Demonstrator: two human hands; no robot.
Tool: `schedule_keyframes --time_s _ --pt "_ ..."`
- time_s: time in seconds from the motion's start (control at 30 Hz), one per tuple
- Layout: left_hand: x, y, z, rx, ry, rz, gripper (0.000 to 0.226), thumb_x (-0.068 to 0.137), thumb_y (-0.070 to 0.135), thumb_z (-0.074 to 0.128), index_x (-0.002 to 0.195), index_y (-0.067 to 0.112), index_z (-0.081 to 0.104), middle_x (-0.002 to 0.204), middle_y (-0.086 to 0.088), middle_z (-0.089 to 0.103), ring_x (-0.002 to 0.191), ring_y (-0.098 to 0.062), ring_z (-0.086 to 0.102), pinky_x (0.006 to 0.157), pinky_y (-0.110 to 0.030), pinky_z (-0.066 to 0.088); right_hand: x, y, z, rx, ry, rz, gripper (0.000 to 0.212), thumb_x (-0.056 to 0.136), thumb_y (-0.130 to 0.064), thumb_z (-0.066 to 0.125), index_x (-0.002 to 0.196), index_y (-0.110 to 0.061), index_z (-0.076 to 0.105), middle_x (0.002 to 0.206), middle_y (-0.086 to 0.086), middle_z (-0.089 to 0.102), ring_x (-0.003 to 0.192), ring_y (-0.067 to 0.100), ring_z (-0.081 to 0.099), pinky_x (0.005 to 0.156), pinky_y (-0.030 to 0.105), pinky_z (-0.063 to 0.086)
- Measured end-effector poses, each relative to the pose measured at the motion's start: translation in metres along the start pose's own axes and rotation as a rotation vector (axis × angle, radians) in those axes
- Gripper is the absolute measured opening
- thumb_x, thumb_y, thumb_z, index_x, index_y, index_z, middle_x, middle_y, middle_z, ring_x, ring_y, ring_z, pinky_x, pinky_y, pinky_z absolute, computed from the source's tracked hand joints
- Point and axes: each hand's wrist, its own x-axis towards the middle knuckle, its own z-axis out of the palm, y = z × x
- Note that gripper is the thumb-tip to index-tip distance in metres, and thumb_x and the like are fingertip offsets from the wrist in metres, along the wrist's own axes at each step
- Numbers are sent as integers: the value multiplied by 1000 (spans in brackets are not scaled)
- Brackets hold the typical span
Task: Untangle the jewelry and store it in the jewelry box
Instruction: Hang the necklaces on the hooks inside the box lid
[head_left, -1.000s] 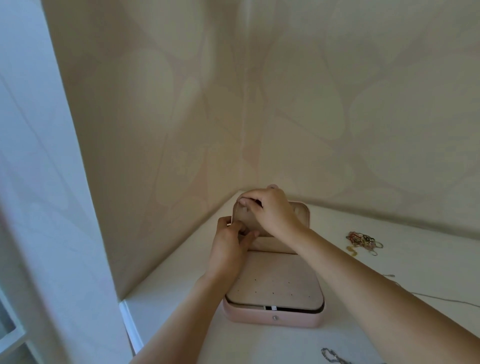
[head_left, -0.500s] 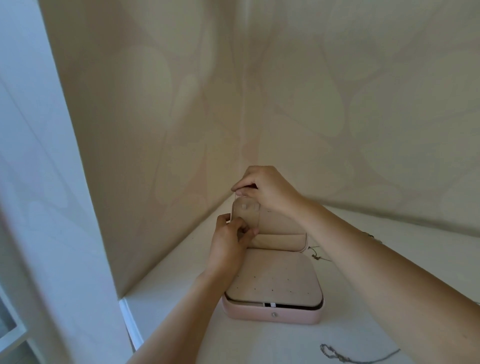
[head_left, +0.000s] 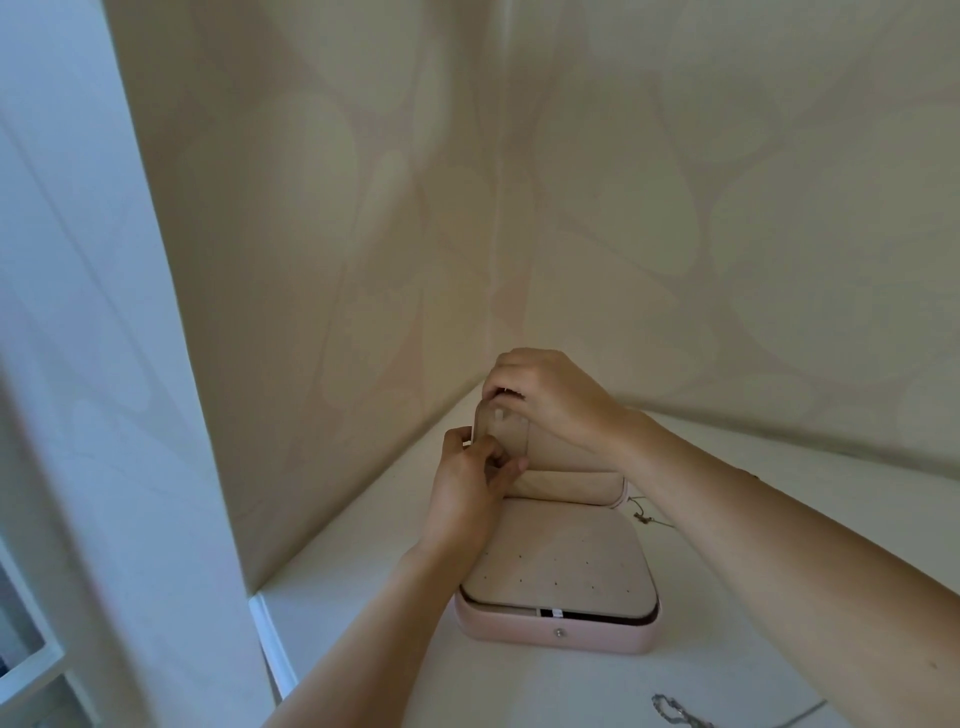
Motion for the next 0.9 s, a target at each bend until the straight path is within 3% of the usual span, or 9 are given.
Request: schedule_keyframes --time_s 0.17,0.4,0.6,0.77,0.9 --pt "0 0 0 2 -7 -6 21 88 25 65 82 5 60 103 1 41 65 0 48 63 0 34 -6 2 6 -1 124 -57 5 81 -7 64 78 -6 68 76 3 64 72 21 60 64 28 42" --pt "1 0 0 -16 -13 -14 18 88 24 65 79 10 58 105 1 41 65 0 49 62 0 35 -10 3 11 -33 166 -136 4 79 -6 65 78 -6 69 77 3 64 72 16 56 61 29 43" --pt "1 0 0 -32 -12 -20 19 87 24 66 75 12 56 103 1 42 64 2 47 62 0 34 -10 5 11 -76 127 -163 26 88 -20 49 81 -11 73 75 -1 68 70 20 62 55 31 51" --pt "0 -1 -1 -38 -13 -19 19 87 25 66 77 12 58 104 -1 44 68 1 47 63 0 33 -12 7 15 -94 133 -159 12 79 -5 63 82 -12 73 74 -1 67 71 21 62 51 33 52" --pt "1 -2 0 -41 -9 -20 19 87 27 66 76 14 57 104 0 44 70 0 48 63 -1 34 -14 9 19 -132 135 -159 22 74 0 64 85 -16 73 72 -5 65 74 17 60 48 35 50"
